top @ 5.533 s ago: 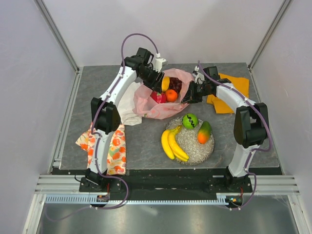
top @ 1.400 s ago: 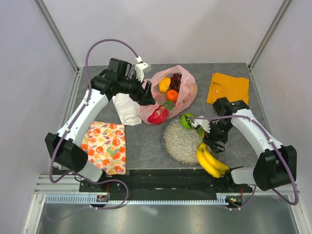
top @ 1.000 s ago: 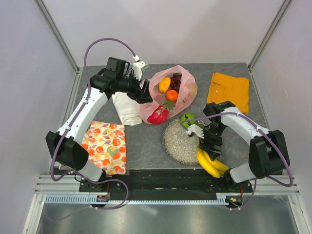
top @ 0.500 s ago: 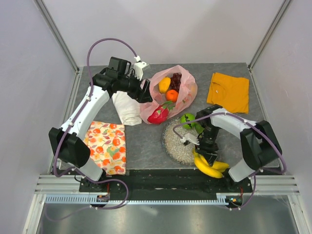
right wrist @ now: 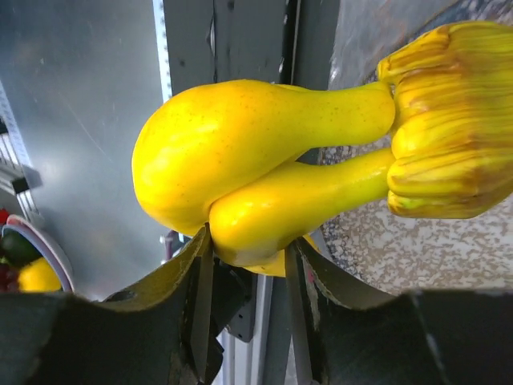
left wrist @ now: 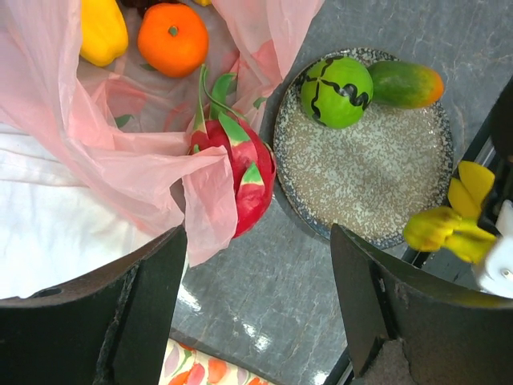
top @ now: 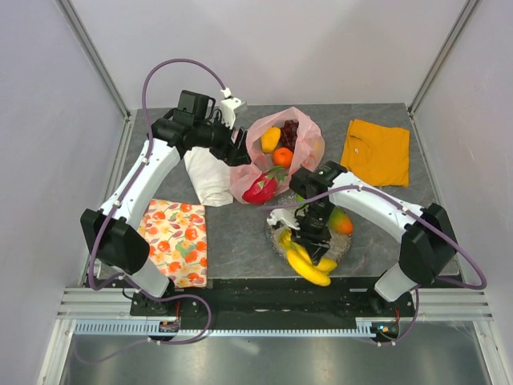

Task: Take the fake fruits out of the plastic bag
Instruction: Pick up the fake fruit from the center of the board, then place the fake fruit on the plate.

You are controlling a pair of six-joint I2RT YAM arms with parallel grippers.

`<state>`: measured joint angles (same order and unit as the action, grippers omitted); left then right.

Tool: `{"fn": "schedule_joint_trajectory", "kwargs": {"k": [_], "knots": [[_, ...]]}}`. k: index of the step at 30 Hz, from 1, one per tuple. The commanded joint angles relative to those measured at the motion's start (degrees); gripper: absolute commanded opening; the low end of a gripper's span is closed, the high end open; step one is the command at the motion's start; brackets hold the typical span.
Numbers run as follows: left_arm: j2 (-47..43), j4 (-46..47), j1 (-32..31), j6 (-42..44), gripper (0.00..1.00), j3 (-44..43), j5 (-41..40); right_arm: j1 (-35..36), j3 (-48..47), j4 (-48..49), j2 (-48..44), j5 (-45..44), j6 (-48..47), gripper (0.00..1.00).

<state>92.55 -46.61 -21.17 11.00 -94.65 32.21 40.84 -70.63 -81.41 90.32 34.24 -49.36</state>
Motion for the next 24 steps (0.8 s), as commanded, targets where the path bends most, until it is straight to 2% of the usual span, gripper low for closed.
{"fn": "schedule_joint_trajectory", "kwargs": {"k": [1, 6, 12, 18, 24], "knots": [[0.8, 1.1, 0.3, 1.6, 0.79, -3.5, 2.2, 1.1, -9.0, -2.4, 1.2, 1.4, 5.4, 0.31], [1.1, 1.1, 0.3, 1.6, 0.79, -4.4, 2.3, 1.1, -19.2, -2.4, 8.5, -4.7, 14.3, 0.27], [-0.4, 0.8, 0.3, 1.9, 0.79, -3.9, 1.9, 2.0, -20.0, 0.8, 11.9, -13.6, 19.2, 0.27], [-2.7, 0.8, 0.3, 2.6, 0.79, -1.2, 1.3, 4.0, -18.7, 2.0, 13.1, -12.4, 23.9, 0.29], [-4.2, 0.6, 0.4, 3.5, 0.79, 0.6, 0.3, 5.2, -16.9, 3.9, 16.9, -10.6, 28.6, 0.27]]}}
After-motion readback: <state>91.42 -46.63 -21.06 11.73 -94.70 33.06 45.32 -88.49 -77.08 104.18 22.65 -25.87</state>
